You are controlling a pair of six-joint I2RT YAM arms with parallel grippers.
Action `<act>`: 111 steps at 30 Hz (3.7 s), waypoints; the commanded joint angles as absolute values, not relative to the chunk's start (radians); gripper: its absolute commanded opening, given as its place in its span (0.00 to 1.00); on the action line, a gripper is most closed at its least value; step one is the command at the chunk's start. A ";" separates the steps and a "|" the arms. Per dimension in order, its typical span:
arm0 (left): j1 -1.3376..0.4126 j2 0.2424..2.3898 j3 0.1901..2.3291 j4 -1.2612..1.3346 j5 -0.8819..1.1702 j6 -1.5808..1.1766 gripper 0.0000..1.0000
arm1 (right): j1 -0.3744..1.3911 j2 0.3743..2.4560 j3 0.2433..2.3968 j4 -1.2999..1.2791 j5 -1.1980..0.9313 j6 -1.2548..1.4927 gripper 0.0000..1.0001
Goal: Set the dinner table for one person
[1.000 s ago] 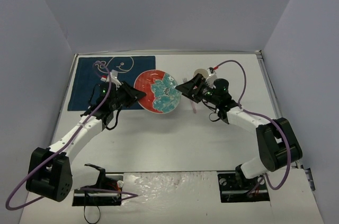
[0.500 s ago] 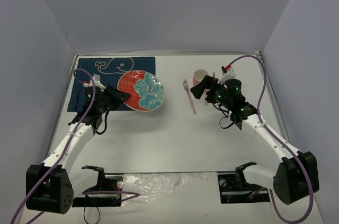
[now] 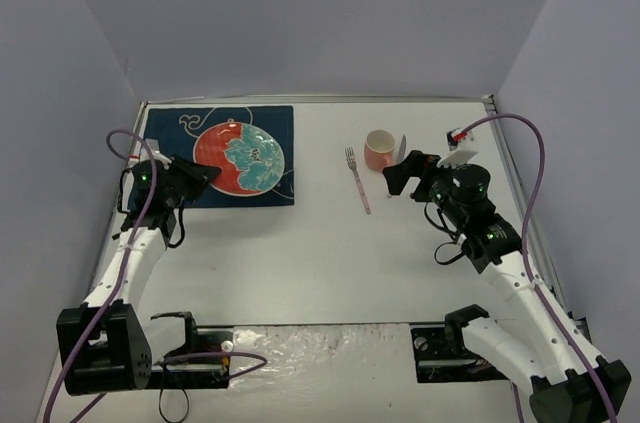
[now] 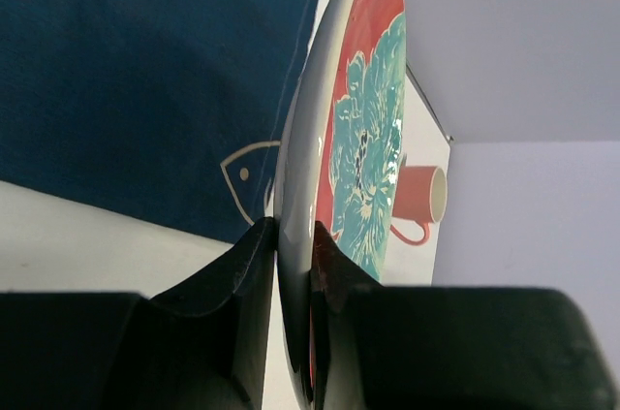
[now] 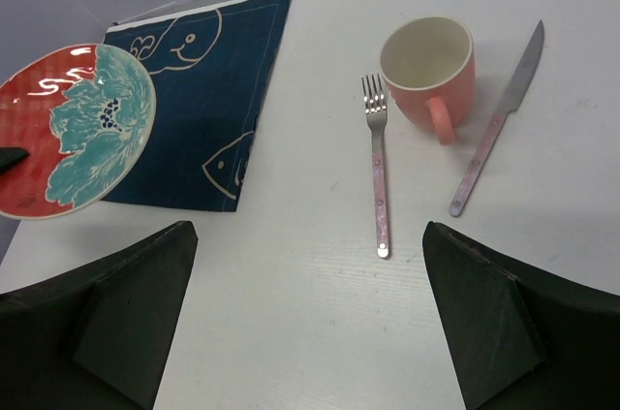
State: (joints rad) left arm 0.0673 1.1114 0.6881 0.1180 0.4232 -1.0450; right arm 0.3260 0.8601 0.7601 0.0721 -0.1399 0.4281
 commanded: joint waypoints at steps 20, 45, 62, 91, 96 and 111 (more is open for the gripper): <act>0.269 1.490 0.954 0.723 0.539 -1.183 0.00 | 0.318 0.794 0.767 0.117 -0.177 0.314 1.00; 0.287 1.802 1.022 0.828 0.575 -1.112 0.00 | 0.318 0.815 0.701 0.160 -0.235 0.261 1.00; 0.295 1.904 1.041 0.881 0.610 -1.117 0.00 | 0.318 0.827 0.699 0.164 -0.255 0.252 1.00; 0.319 1.950 1.103 0.569 0.588 -1.008 0.29 | 0.318 0.802 0.677 0.164 -0.262 0.252 1.00; 0.319 1.946 1.116 0.505 0.579 -0.987 0.39 | 0.318 0.802 0.676 0.166 -0.267 0.252 1.00; 0.319 1.858 1.248 0.065 0.400 -0.794 0.82 | 0.318 0.787 0.675 0.164 -0.259 0.255 1.00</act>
